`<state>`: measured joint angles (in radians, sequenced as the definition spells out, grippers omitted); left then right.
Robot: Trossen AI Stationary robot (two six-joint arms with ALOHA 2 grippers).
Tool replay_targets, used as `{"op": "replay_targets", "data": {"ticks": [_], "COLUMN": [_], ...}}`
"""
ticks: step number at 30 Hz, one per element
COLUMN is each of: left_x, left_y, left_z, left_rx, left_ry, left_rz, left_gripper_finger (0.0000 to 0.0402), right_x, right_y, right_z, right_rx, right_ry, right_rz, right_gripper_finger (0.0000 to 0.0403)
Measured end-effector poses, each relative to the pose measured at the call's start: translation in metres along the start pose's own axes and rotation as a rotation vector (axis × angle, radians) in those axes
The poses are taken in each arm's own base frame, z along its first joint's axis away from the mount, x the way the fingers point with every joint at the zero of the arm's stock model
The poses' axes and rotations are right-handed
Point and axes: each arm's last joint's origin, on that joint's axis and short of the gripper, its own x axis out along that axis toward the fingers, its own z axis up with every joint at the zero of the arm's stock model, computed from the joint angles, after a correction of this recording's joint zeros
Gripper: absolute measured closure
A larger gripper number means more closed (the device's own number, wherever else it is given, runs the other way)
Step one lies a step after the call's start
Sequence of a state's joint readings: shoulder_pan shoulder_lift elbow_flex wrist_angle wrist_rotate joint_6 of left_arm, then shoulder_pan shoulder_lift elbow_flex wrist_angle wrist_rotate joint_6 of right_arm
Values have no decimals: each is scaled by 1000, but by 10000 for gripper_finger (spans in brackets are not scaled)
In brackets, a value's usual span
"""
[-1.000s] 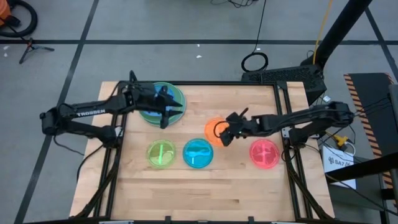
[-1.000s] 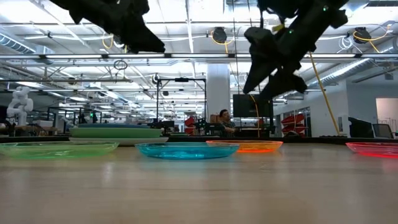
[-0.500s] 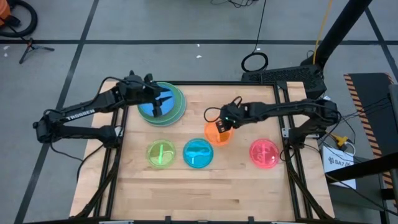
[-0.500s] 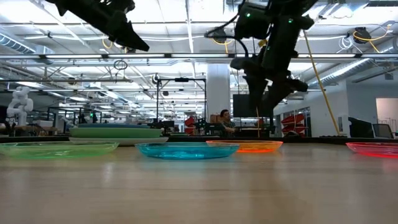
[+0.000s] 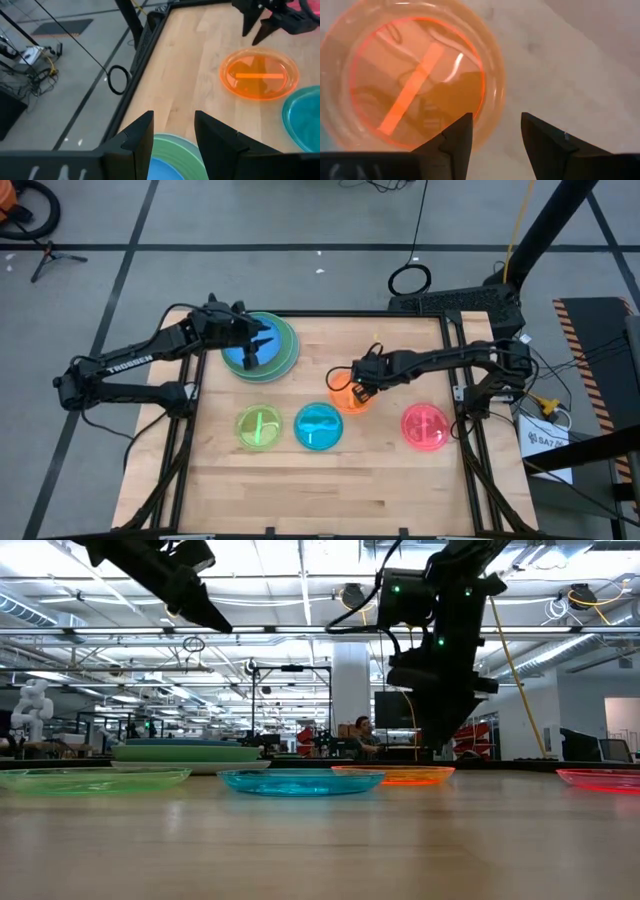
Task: Stack plastic plates
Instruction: Stack the orange plate on top of the blue plate
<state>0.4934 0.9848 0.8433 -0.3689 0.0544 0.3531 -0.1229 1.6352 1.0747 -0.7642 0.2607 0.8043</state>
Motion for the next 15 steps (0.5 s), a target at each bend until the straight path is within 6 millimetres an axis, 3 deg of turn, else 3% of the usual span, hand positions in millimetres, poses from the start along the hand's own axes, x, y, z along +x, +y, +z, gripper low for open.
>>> {"op": "replay_targets", "data": {"ticks": [7, 15], "left_x": [0, 0], "left_y": [-1, -2], "left_z": [-1, -6], "left_rx": [-16, -18], "left_ry": [15, 66], "left_rz": [-6, -24], "left_gripper_finger": [252, 252], "right_x": [10, 34], "right_y": [8, -6], "right_z": [10, 20], "right_rx": [-347, -571], "right_ry": [-167, -333], "right_rz": [111, 203], "right_gripper_finger": [243, 243]}}
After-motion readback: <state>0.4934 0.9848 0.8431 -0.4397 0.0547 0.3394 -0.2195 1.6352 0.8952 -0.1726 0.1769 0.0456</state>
